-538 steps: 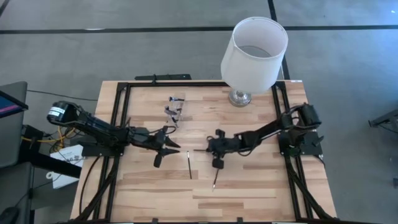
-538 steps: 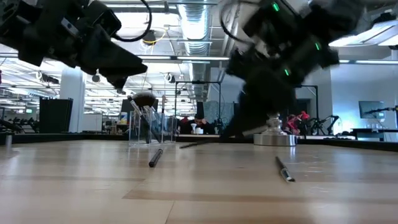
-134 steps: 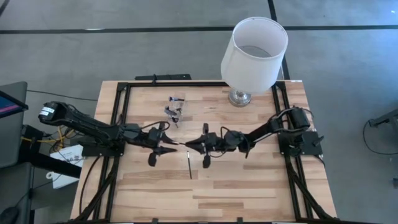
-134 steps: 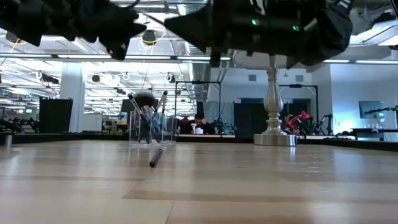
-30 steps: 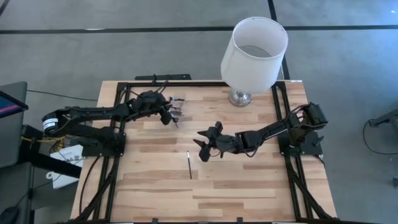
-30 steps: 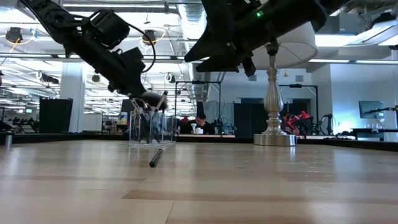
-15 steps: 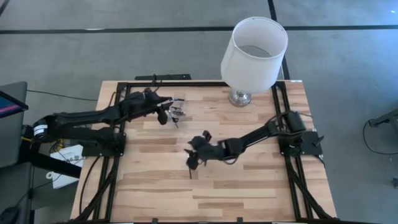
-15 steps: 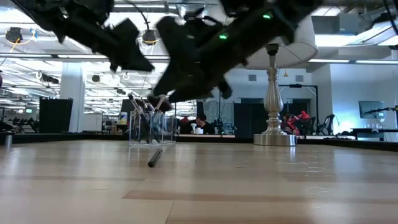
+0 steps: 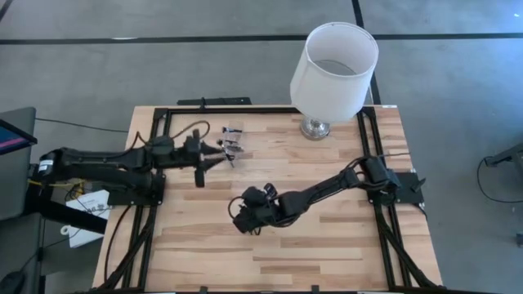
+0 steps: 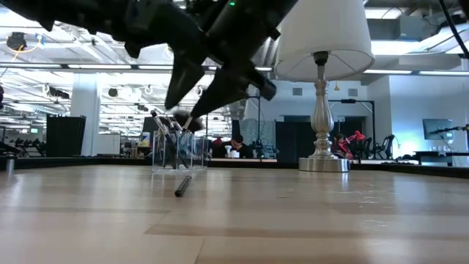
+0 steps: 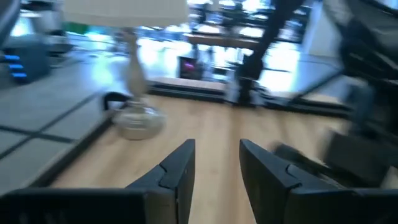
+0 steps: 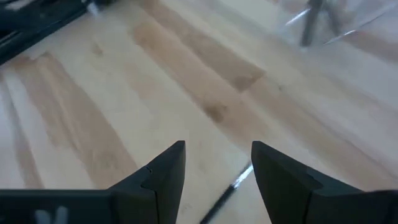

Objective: Put items in baskets/containers
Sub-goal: Put the eyeshadow brush into the right transparent organizer

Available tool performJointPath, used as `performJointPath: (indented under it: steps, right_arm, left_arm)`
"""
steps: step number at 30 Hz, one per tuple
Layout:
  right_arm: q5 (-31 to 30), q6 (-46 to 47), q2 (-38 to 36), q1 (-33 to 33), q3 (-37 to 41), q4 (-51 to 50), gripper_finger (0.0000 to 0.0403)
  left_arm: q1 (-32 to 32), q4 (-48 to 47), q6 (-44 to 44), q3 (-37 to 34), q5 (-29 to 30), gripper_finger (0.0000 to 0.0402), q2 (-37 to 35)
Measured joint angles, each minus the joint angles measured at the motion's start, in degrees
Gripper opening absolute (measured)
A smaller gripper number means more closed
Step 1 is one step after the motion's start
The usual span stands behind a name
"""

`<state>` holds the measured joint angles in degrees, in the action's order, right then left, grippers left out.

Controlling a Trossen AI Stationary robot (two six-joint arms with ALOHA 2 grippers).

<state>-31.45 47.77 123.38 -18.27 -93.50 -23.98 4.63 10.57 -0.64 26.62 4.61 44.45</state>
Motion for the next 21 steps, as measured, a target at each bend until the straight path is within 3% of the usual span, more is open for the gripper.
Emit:
performJointPath:
  steps: [4,14,21]
  right_arm:
    - [-4.57,2.15,-0.3,-1.31,0.04,0.22,0.0171]
    - [-6.08,8.94,-0.29,-3.18,0.05,0.67,0.0158]
    - [-6.74,13.63,4.45,-3.28,-0.04,3.74,0.0155]
  left_arm:
    - [-4.89,-0.26,-0.05,-0.11,-1.31,0.0121,0.7]
    - [-12.88,0.17,-0.24,-0.1,-1.52,0.0121,0.67]
    - [-16.29,0.19,-0.23,-0.1,-1.52,0.0121,0.67]
